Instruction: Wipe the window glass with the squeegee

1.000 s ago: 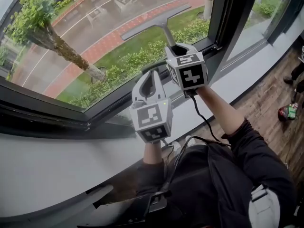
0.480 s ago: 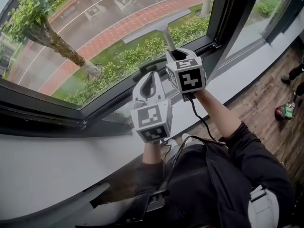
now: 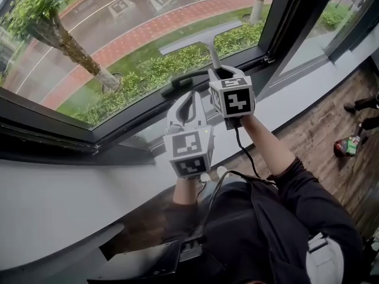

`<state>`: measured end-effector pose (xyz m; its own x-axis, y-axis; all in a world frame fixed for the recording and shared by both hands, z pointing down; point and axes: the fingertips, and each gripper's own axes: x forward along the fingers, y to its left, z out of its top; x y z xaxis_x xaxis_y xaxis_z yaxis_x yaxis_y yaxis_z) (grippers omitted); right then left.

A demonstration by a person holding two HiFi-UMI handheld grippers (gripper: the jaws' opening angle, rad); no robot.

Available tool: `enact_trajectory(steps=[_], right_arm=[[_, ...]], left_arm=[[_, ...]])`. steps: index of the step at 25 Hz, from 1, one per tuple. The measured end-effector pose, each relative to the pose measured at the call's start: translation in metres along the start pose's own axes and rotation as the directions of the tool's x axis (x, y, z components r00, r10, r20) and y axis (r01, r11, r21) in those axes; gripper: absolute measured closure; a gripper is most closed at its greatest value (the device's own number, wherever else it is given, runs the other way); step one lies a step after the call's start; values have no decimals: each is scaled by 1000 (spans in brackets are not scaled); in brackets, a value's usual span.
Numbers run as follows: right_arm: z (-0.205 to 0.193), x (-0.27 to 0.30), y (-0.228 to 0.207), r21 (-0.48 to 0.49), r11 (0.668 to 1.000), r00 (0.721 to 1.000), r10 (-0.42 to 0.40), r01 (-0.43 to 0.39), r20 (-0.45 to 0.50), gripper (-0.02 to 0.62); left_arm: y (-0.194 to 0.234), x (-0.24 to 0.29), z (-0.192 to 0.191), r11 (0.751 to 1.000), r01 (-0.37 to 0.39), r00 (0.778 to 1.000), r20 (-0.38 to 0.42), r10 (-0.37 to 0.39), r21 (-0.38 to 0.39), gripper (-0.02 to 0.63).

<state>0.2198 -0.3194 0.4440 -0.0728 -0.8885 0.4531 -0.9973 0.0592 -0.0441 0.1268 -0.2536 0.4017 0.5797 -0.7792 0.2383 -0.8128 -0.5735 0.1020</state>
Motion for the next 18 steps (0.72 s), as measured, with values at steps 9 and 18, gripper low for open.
enact_trajectory(steps=[9, 18], right_arm=[[-16, 8, -3, 4, 1000, 999, 6, -6, -43, 528], [-36, 14, -4, 4, 1000, 996, 10, -10, -88, 528]], left_arm=[[1, 3, -9, 1000, -9, 1000, -20, 9, -13, 606], [3, 5, -15, 1000, -13, 999, -40, 12, -21, 606]])
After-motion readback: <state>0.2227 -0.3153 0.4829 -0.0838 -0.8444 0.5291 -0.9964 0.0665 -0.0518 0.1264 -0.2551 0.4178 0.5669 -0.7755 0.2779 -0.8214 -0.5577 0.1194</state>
